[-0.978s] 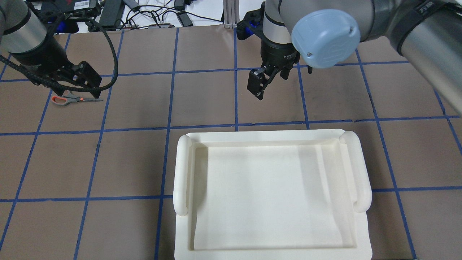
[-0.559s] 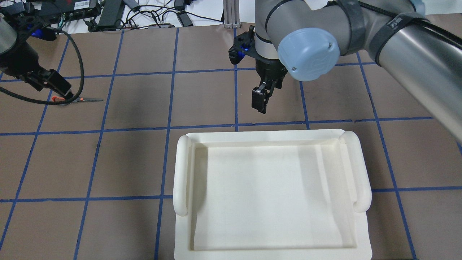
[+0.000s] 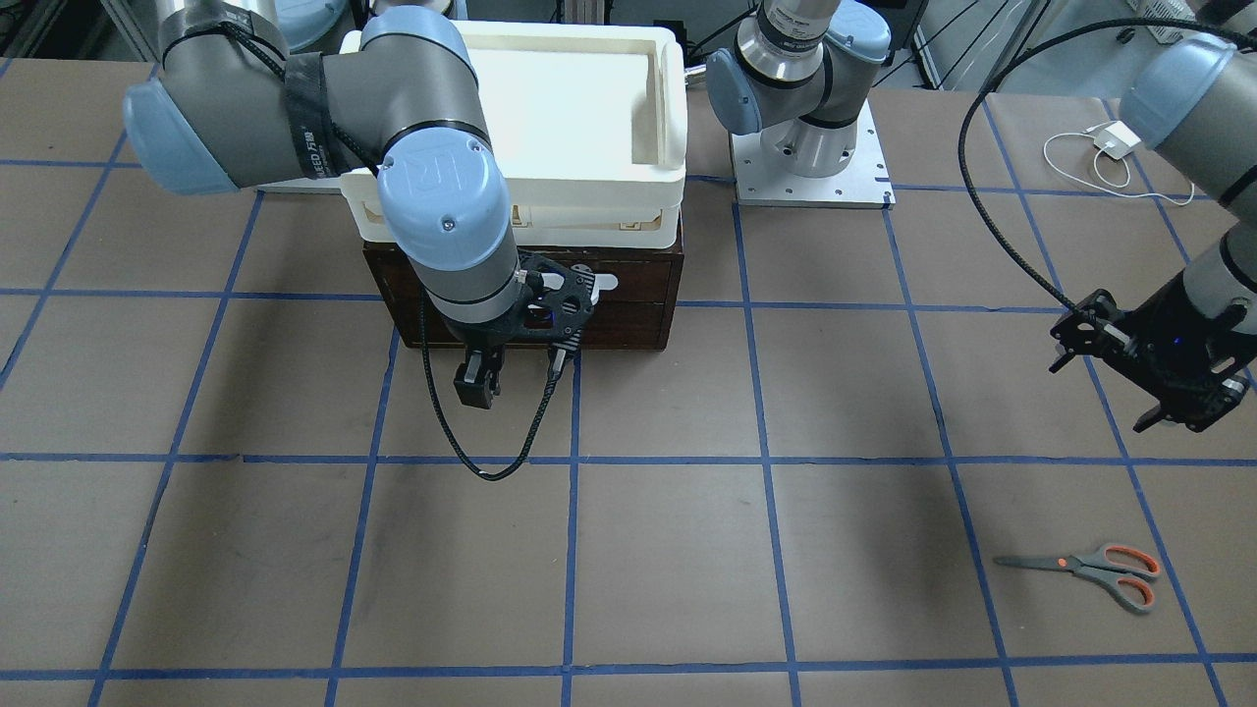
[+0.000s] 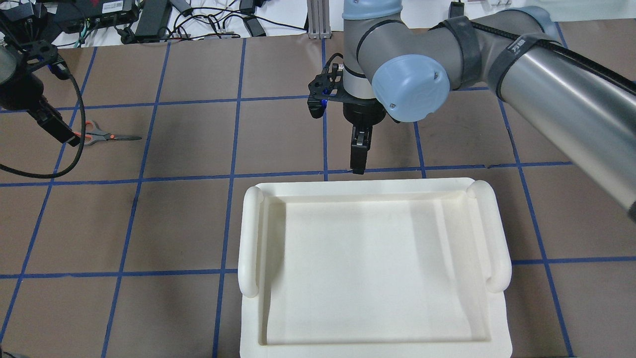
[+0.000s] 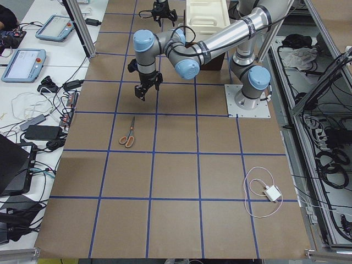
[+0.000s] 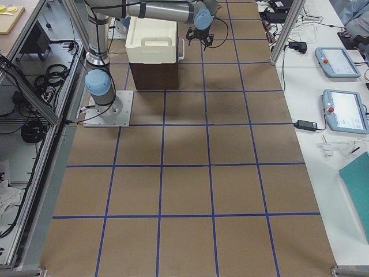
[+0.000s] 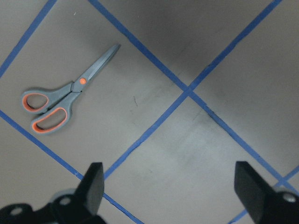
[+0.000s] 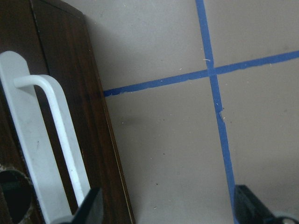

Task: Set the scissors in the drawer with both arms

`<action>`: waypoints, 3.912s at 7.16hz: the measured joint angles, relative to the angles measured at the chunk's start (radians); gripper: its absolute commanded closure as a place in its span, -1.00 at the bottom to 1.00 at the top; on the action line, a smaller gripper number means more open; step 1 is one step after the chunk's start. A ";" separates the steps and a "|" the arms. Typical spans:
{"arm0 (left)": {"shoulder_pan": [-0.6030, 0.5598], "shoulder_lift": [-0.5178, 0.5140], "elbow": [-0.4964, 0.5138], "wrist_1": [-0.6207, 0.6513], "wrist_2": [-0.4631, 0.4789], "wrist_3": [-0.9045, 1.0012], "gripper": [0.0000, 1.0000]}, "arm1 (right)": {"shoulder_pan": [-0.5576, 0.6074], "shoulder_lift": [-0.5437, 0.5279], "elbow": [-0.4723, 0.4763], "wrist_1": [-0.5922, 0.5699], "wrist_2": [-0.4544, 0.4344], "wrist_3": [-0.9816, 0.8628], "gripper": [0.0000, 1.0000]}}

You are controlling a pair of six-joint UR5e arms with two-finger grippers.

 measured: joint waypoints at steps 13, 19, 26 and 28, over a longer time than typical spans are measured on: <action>0.051 -0.395 0.149 0.262 -0.043 0.906 -1.00 | 0.044 0.020 0.020 0.082 -0.003 -0.178 -1.00; 0.051 -0.459 0.176 0.271 -0.044 0.921 -1.00 | 0.044 0.046 0.030 0.072 -0.002 -0.179 -1.00; 0.049 -0.487 0.179 0.281 -0.047 0.930 -0.67 | 0.044 0.066 0.031 -0.021 -0.001 -0.214 -1.00; 0.048 -0.495 0.179 0.308 -0.047 0.949 0.99 | 0.044 0.071 0.031 -0.071 -0.001 -0.227 -1.00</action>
